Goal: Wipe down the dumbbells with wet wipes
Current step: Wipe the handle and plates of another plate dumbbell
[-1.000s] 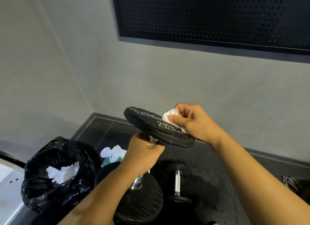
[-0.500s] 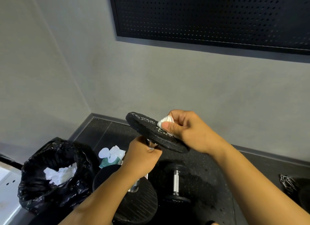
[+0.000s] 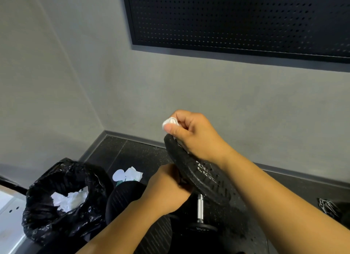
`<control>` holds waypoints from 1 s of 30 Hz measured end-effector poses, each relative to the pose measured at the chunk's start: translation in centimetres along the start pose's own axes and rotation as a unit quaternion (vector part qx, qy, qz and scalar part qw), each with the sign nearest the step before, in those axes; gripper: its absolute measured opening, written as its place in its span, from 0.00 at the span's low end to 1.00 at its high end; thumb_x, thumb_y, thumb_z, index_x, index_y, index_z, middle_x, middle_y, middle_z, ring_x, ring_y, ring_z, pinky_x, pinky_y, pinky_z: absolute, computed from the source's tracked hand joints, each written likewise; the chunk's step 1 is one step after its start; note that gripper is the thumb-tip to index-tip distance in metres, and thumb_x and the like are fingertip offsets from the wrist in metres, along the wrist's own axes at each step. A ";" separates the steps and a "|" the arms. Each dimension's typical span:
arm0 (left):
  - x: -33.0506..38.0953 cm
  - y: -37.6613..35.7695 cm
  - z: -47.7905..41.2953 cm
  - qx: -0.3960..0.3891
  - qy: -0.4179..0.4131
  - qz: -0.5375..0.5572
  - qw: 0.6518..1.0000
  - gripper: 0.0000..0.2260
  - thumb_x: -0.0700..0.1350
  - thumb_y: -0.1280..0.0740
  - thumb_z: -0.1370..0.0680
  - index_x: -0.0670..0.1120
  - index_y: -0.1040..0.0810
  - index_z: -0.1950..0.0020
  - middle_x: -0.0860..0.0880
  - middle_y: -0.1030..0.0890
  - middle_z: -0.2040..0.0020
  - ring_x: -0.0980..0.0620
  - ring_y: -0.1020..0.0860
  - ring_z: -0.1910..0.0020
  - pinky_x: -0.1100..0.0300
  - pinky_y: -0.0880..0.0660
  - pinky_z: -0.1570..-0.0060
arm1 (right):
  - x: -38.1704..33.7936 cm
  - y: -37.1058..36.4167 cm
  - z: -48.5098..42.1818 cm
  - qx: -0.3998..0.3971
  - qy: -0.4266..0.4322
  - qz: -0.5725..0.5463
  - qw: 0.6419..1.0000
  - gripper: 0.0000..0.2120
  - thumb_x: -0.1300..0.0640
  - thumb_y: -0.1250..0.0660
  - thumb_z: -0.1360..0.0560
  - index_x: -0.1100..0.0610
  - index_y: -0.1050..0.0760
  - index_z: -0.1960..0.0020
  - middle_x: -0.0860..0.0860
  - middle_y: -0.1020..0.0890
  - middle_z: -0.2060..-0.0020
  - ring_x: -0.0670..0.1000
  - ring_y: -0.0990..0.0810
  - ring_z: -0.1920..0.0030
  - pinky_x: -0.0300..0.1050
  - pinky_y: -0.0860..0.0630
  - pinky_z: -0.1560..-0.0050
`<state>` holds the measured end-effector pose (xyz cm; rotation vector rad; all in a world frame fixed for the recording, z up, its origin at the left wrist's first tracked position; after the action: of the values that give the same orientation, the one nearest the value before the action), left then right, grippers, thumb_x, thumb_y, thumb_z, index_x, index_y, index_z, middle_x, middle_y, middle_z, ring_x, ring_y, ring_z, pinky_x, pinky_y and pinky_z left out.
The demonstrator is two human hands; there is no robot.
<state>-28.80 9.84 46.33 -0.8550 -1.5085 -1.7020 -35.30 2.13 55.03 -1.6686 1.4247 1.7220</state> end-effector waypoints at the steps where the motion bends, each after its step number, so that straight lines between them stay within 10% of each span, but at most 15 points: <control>1: 0.1 0.0 0.0 0.001 -0.001 0.001 1.000 0.08 0.51 0.34 0.31 0.58 0.27 0.70 0.58 0.25 0.73 0.58 0.28 0.71 0.59 0.28 0.65 | 0.8 0.1 -0.6 0.005 -0.005 0.015 1.000 0.10 0.56 0.34 0.23 0.60 0.26 0.60 0.47 0.31 0.74 0.45 0.34 0.73 0.41 0.35 0.67; 7: -0.1 0.1 -0.6 0.012 0.002 -0.001 1.000 0.09 0.60 0.37 0.33 0.55 0.27 0.64 0.57 0.21 0.68 0.60 0.24 0.67 0.57 0.22 0.59 | 6.8 2.1 -0.8 0.028 -0.086 0.088 0.992 0.11 0.54 0.35 0.23 0.61 0.26 0.58 0.56 0.23 0.68 0.50 0.28 0.66 0.52 0.25 0.59; 17: -1.7 1.5 -1.3 0.083 0.062 0.016 0.995 0.08 0.43 0.32 0.25 0.46 0.26 0.63 0.47 0.23 0.69 0.56 0.25 0.70 0.59 0.24 0.62 | 7.0 2.8 5.1 -0.015 -0.142 -0.035 0.989 0.11 0.58 0.35 0.23 0.60 0.29 0.62 0.47 0.28 0.74 0.43 0.32 0.73 0.35 0.33 0.70; 24: -2.2 1.5 -1.4 0.066 0.062 -0.013 0.996 0.07 0.47 0.33 0.24 0.47 0.24 0.60 0.48 0.20 0.64 0.50 0.20 0.63 0.52 0.21 0.57 | 1.7 1.0 6.4 -0.048 -0.058 -0.112 0.991 0.15 0.57 0.36 0.22 0.67 0.32 0.61 0.60 0.30 0.73 0.49 0.32 0.73 0.38 0.35 0.72; 30: -1.3 1.2 -0.8 0.051 0.047 -0.024 0.997 0.12 0.50 0.33 0.27 0.55 0.28 0.70 0.57 0.27 0.77 0.57 0.31 0.75 0.62 0.35 0.72 | -2.0 -0.4 3.7 -0.028 0.023 -0.087 0.996 0.14 0.57 0.34 0.22 0.66 0.30 0.60 0.65 0.27 0.68 0.55 0.28 0.69 0.49 0.29 0.67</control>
<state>-27.11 9.02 45.77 -0.6799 -1.5489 -1.6604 -36.51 6.12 55.89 -1.8138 1.2206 1.6504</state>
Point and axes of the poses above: each hand's wrist, its own z-axis away from the middle knuckle, its own y-axis out of the back of the hand, x = y × z, the point moved 6 cm from there along -z, towards the middle knuckle
